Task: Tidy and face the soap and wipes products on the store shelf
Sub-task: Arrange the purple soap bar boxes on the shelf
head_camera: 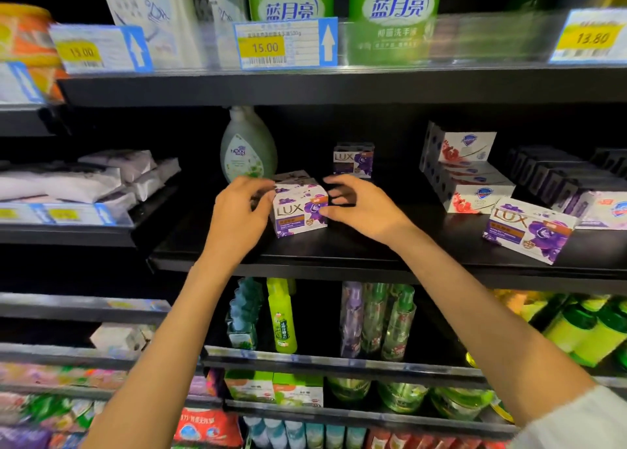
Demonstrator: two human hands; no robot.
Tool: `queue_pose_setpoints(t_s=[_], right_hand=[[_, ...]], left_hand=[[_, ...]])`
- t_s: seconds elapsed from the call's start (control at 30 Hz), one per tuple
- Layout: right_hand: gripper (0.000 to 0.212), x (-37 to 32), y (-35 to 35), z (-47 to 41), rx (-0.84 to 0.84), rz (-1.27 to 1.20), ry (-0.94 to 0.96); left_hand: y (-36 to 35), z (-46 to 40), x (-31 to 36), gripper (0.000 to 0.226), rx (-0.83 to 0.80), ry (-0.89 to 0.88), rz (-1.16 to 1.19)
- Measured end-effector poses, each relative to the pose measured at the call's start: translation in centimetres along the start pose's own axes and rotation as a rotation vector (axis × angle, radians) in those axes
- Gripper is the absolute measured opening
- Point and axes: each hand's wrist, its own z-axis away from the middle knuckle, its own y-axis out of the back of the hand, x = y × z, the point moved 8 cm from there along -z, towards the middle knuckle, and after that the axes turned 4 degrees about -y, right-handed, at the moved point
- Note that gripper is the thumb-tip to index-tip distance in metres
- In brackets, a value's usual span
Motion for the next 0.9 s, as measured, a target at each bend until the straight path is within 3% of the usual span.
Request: queue_pose_setpoints(t_s=[0.17, 0.37, 0.73, 0.9], right_hand=[[0.062, -0.2, -1.8, -0.4, 0.039, -0.161, -0.006], [0.053, -0.3, -1.5, 1.1, 0.138, -0.159, 0.040], [0.041, 3.9, 4.7, 3.4, 0.170, -0.217, -0.073], [0.045, 6.8, 8.2, 3.0, 0.282, -0.188, -0.145]], left_hand=[[-0.8, 1.6, -1.8, 0.028, -0.005, 0.163, 0.178], [-1.4, 1.8, -2.3, 0.039, -0.083, 0.232, 0.291], [-1.8, 1.1, -1.6, 0.054, -0.089, 0.287, 0.273], [-2.0, 0.7, -1.1, 0.044, -0.026, 0.246, 0.182]])
